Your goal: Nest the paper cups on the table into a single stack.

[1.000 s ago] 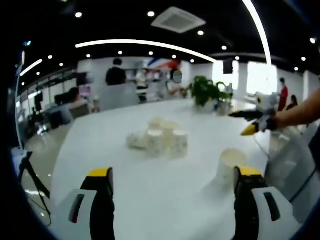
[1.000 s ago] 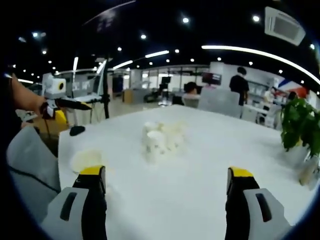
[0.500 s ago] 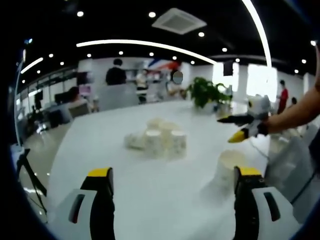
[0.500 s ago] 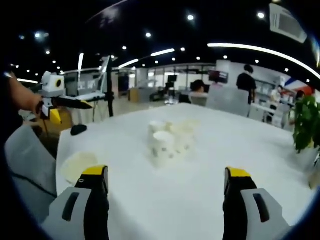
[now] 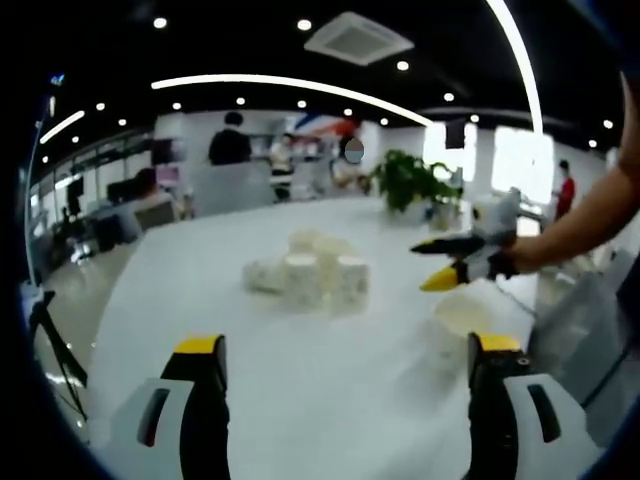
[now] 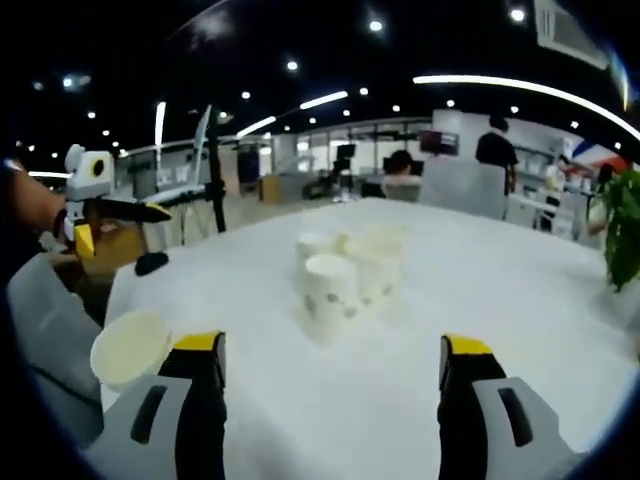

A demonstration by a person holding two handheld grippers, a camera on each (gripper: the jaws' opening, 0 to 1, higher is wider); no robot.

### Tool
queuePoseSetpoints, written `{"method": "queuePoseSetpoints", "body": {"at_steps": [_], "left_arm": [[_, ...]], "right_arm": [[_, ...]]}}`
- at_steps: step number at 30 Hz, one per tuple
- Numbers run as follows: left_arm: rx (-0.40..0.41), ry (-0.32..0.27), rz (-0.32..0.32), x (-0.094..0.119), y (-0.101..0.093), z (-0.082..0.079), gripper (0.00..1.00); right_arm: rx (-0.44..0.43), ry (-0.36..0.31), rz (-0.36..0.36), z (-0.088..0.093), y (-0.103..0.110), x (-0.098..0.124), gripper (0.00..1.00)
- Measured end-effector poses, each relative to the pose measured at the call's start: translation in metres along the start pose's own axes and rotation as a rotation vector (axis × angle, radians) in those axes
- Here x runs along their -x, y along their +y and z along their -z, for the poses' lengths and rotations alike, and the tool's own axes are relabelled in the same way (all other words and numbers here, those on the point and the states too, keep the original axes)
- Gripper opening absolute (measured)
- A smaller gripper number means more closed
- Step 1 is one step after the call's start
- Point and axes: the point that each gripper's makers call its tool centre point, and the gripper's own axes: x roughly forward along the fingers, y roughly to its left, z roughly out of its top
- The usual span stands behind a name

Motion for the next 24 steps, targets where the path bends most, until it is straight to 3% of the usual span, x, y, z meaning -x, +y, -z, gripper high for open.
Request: {"method": "queuePoseSetpoints", "body": {"at_steps": [5, 24], "left_arm": [[0.000, 0.003, -0.004, -0.001, 0.002, 0.001, 0.98], [0.004, 0.028, -0.027, 0.007, 0.012, 0.005, 0.98]], "right_arm": [[0.044, -0.013, -0.013, -0.002, 0.002, -0.010, 0.85], [0.042, 0.019, -0.068, 0.002, 0.007, -0.063, 0.73]]}}
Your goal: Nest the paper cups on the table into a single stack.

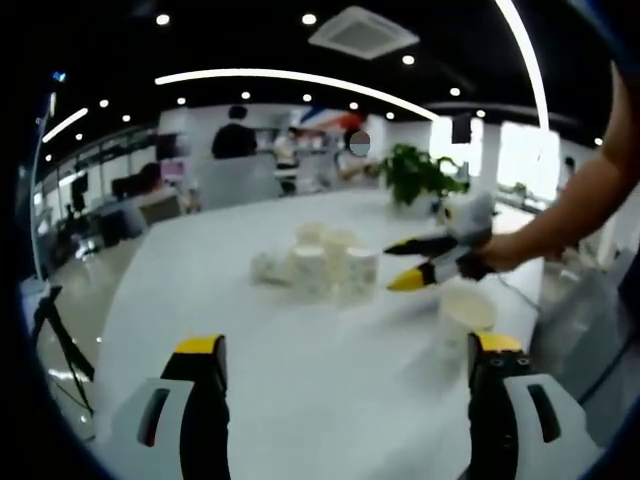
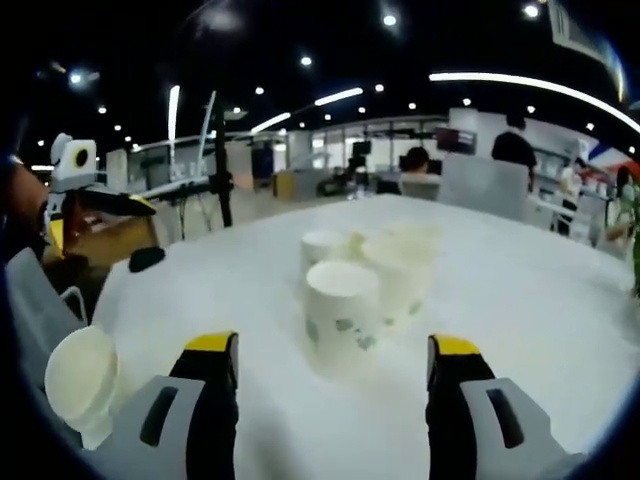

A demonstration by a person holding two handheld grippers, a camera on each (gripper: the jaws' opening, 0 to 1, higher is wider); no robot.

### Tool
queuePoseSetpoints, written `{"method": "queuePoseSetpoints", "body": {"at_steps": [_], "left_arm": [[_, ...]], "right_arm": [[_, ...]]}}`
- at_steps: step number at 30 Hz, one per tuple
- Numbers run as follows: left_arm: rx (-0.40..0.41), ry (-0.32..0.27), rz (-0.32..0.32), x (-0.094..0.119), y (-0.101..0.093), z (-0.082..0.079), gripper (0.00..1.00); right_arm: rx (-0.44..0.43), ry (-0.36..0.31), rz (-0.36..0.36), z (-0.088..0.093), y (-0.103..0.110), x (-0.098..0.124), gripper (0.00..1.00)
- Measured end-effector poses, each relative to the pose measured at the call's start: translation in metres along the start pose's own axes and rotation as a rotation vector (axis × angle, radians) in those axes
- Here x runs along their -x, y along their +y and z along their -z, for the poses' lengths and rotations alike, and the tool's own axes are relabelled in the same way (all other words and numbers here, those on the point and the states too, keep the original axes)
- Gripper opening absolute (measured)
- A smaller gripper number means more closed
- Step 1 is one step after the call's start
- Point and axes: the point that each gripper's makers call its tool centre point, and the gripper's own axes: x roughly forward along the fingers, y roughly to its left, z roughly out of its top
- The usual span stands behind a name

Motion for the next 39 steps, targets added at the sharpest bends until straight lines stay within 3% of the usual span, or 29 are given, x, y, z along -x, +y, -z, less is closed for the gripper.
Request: {"method": "queuePoseSetpoints", "body": {"at_steps": [21, 28, 33, 39], "left_arm": [[-0.003, -0.034, -0.002, -0.002, 0.003, -0.014, 0.98], [0.005, -0.029, -0.009, -0.001, 0.006, -0.011, 0.98], [0.012, -0.026, -0.013, -0.001, 0.006, -0.011, 0.98], [0.011, -0.031, -0.010, -0.002, 0.008, -0.013, 0.98]], "right_arm": [[-0.061, 0.008, -0.003, 0.004, -0.007, -0.039, 0.57], [-0.064, 0.021, 0.006, 0.004, -0.009, -0.045, 0.50], [-0.049, 0.040, 0.021, 0.006, -0.011, -0.046, 0.40], [-0.043, 0.040, 0.022, 0.004, -0.012, -0.045, 0.39]]}}
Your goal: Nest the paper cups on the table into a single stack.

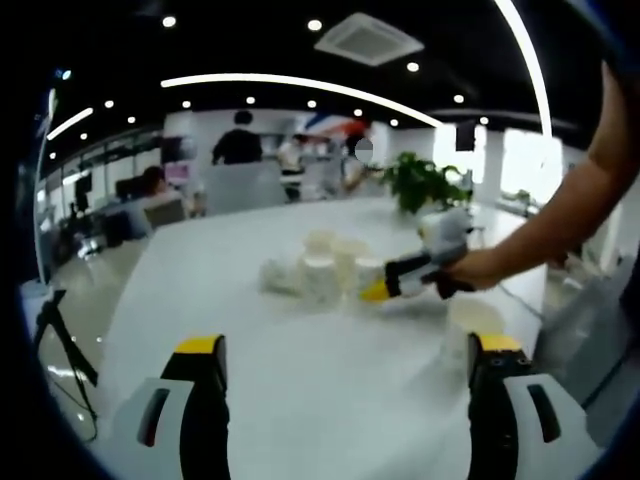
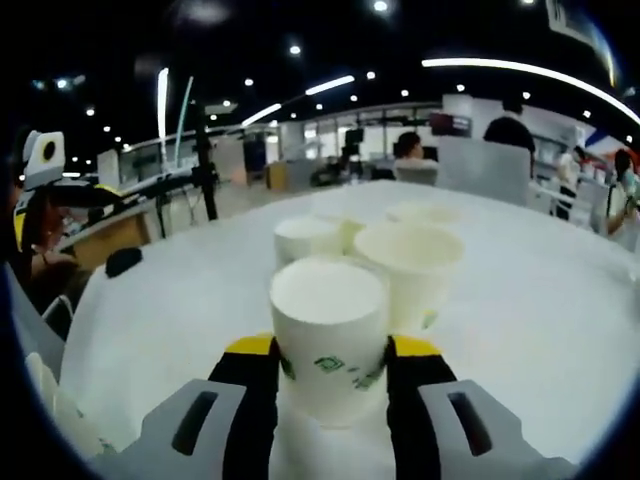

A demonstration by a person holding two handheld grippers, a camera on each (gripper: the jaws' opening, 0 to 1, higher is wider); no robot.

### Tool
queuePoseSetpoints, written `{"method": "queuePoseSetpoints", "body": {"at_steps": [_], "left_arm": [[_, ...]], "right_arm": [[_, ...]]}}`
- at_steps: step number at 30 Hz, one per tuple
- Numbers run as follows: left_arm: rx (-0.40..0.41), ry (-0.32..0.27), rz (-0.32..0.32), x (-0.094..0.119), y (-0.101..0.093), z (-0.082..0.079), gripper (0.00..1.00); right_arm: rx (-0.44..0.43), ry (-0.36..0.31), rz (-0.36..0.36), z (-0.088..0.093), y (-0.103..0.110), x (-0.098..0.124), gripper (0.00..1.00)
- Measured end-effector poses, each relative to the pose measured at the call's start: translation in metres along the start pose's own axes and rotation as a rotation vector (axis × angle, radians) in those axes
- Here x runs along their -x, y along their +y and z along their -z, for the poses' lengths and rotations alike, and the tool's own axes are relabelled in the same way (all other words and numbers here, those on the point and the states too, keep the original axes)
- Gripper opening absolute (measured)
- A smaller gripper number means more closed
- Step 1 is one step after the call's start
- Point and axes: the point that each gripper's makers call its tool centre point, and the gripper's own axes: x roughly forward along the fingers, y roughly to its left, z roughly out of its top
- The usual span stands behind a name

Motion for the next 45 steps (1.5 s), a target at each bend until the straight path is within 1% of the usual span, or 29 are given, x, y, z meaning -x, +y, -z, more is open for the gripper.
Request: {"method": "queuePoseSetpoints", "body": {"at_steps": [11, 18, 21, 30, 45], "left_arm": [[-0.003, 0.001, 0.005, -0.001, -0.004, -0.003, 0.98], [-0.003, -0.001, 0.005, -0.001, -0.003, -0.004, 0.98], [-0.003, -0.001, 0.007, -0.001, -0.003, -0.004, 0.98], [-0.011, 0.013, 0.024, -0.002, -0.003, 0.001, 0.98], [-0.019, 0.009, 0.035, -0.009, -0.002, -0.007, 0.98]], "right_arm": [[-0.001, -0.005, -0.007, -0.003, 0.002, 0.003, 0.38], [-0.004, -0.016, -0.019, -0.010, 0.009, 0.008, 0.38], [0.007, -0.012, -0.026, -0.012, 0.011, 0.010, 0.38], [-0.003, -0.030, -0.029, -0.025, 0.013, 0.017, 0.38], [-0.014, -0.041, -0.058, -0.044, 0.019, 0.025, 0.37]]}}
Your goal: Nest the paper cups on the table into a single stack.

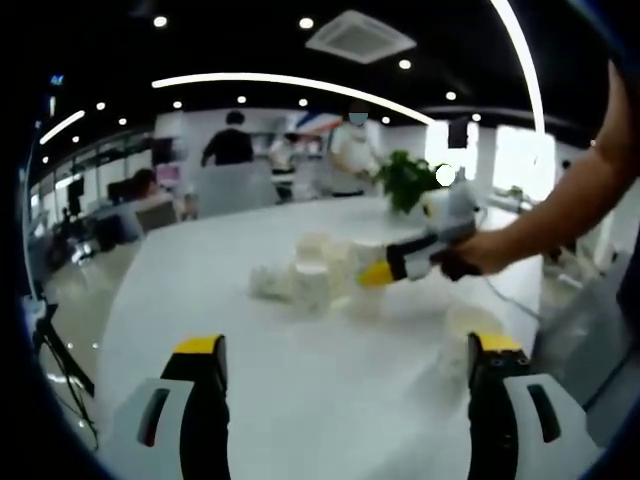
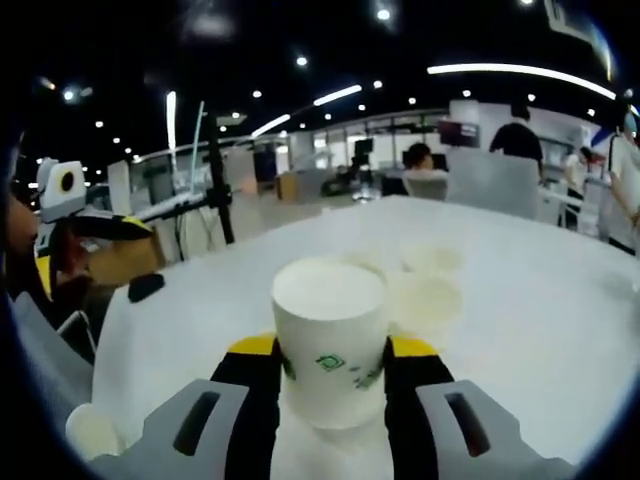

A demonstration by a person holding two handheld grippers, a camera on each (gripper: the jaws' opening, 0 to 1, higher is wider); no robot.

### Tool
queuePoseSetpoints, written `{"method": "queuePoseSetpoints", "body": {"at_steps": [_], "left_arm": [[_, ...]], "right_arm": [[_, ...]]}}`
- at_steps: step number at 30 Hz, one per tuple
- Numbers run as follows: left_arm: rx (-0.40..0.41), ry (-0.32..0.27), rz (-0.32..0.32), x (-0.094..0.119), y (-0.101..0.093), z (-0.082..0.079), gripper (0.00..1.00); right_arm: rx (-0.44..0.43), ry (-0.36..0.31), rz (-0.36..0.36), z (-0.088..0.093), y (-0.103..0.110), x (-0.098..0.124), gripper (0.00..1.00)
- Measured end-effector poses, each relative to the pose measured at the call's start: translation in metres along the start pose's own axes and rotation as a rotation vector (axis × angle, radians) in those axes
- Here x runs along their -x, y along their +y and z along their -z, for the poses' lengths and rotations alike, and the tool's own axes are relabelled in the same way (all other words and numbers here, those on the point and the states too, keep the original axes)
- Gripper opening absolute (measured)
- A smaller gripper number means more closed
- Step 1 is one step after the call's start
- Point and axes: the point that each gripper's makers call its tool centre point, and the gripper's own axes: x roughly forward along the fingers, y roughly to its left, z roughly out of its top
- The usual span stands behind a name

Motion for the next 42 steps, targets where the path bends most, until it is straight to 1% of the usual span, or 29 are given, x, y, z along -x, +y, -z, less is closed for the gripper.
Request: {"method": "queuePoseSetpoints", "body": {"at_steps": [7, 13, 19, 21, 29, 35, 40, 42], "left_arm": [[-0.001, -0.006, 0.001, -0.001, 0.000, -0.003, 0.98], [0.005, -0.014, 0.001, -0.001, -0.001, -0.005, 0.98], [0.009, -0.022, 0.000, 0.001, -0.002, -0.007, 0.98], [0.008, -0.021, 0.001, 0.001, -0.003, -0.007, 0.98], [0.021, -0.027, 0.003, 0.005, -0.005, -0.007, 0.98], [0.019, -0.020, -0.002, 0.008, -0.003, -0.006, 0.98], [0.009, -0.029, -0.006, 0.010, -0.002, -0.009, 0.98], [0.007, -0.031, -0.008, 0.011, -0.002, -0.010, 0.98]], "right_arm": [[-0.005, -0.002, 0.002, -0.006, -0.001, 0.002, 0.37], [0.003, -0.017, -0.007, -0.021, 0.003, 0.005, 0.37], [0.010, -0.021, -0.008, -0.032, 0.004, 0.009, 0.37], [0.024, -0.019, -0.005, -0.034, 0.003, 0.011, 0.37], [0.037, -0.026, 0.006, -0.046, -0.002, 0.019, 0.37], [0.046, -0.038, -0.001, -0.059, -0.001, 0.022, 0.37], [0.053, -0.042, -0.007, -0.070, 0.000, 0.025, 0.37], [0.049, -0.038, -0.010, -0.071, -0.001, 0.025, 0.37]]}}
